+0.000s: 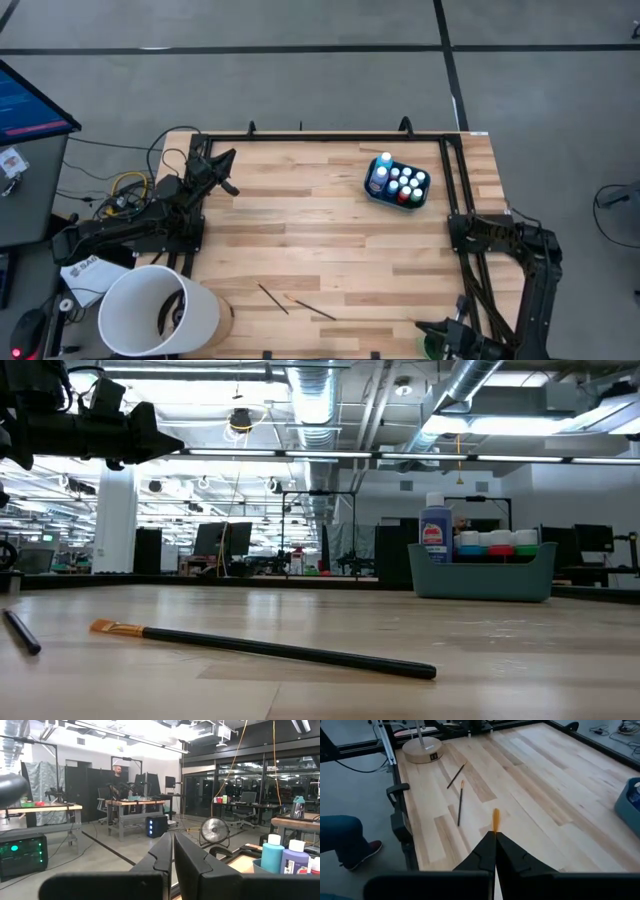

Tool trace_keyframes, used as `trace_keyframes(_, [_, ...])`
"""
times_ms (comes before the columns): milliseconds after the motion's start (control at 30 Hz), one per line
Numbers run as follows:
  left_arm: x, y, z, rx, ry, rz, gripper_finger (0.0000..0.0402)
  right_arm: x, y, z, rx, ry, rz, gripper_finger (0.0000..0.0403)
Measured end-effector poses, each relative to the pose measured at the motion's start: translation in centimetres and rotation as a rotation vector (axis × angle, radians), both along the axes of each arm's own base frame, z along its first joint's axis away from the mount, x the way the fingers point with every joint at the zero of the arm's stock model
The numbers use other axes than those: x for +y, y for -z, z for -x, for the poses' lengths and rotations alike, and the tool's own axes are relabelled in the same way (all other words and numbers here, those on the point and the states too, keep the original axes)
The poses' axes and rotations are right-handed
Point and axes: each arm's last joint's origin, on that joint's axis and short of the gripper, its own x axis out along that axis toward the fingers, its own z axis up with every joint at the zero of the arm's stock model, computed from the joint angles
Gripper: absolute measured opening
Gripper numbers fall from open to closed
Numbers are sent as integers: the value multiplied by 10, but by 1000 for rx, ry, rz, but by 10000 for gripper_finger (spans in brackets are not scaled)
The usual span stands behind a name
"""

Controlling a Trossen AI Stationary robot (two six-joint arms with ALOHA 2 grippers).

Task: Pick & Place Paint Supplies
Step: Put the yellow paint brush into the green cup

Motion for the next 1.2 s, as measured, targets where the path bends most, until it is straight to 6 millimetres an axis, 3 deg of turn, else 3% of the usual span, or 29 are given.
trace_keyframes(500, [0,0,0,0,-1,0,8,6,1,15,-8,-18,-56,0])
trace_keyframes(1200, [0,0,0,0,-1,0,8,4,7,21,232,137,-207,6])
